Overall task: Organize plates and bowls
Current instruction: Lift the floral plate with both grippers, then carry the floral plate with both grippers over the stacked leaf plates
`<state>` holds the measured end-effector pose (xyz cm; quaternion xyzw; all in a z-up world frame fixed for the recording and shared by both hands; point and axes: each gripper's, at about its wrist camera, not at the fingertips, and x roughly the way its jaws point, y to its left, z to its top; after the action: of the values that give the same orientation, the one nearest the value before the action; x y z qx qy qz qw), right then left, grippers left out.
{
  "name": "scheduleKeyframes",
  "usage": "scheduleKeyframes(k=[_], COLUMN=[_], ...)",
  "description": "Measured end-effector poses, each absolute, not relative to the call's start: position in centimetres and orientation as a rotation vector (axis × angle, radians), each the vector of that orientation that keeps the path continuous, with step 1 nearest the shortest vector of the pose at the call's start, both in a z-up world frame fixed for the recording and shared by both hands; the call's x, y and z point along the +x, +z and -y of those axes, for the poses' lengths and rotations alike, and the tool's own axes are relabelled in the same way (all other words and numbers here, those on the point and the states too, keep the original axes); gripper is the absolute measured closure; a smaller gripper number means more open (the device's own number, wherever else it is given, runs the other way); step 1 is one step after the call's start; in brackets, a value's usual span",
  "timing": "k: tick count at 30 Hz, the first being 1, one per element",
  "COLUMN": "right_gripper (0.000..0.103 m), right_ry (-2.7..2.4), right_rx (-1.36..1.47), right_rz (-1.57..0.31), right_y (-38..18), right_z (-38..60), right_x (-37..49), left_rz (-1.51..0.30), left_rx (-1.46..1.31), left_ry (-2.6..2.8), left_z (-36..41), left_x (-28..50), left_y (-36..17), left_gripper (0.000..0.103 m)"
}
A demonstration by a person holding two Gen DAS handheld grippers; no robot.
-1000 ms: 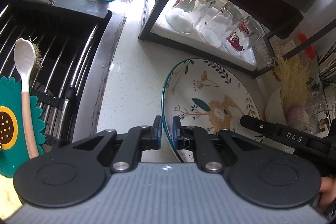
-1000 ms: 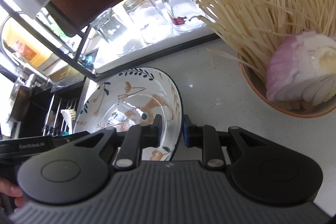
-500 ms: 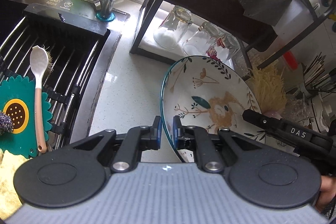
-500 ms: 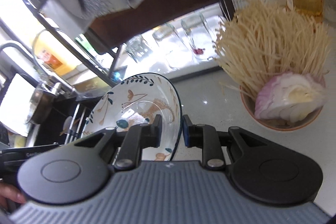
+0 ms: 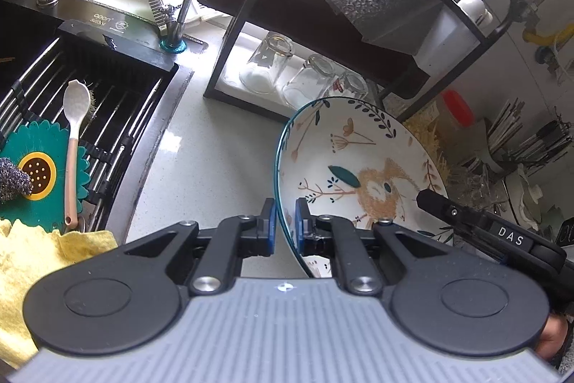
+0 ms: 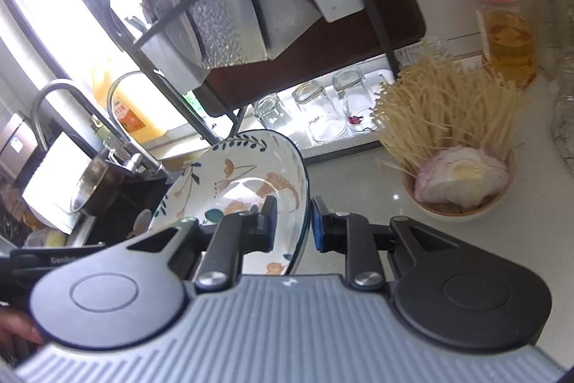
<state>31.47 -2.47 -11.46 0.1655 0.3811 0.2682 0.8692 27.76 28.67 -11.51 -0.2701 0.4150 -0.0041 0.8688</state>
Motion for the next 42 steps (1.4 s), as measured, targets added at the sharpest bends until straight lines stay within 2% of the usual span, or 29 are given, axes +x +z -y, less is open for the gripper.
scheduleKeyframes(k=[10, 22, 33, 42], right_gripper=[0.08, 0.079, 0.079, 0.079], right_ry=[0.519, 0.414, 0.35, 0.296], right_rx=[0.324, 0.29, 0.212, 0.141], right_rz=[-0.758, -0.791, -0.847, -0.856], right_y=[-10.7, -13.6, -16.7, -17.4], right_z=[7.4, 12.4, 12.7, 11.8], right_x=[28.1, 23.8, 22.1, 22.4], left_rz=[-0.877, -0.992, -1.098, -1.156], left_rx=[-0.562, -0.488, -0.433, -0.356], left_ry=[-0.05, -0.101, -0.115, -0.142], left_z=[-23.4, -17.3, -15.4, -14.1], left_x=[25.5, 23.6, 23.4, 24.9], left_y=[-11.1, -15.1, -18.2, -19.6], left_gripper=[0.091, 0.09, 0.088, 0.082])
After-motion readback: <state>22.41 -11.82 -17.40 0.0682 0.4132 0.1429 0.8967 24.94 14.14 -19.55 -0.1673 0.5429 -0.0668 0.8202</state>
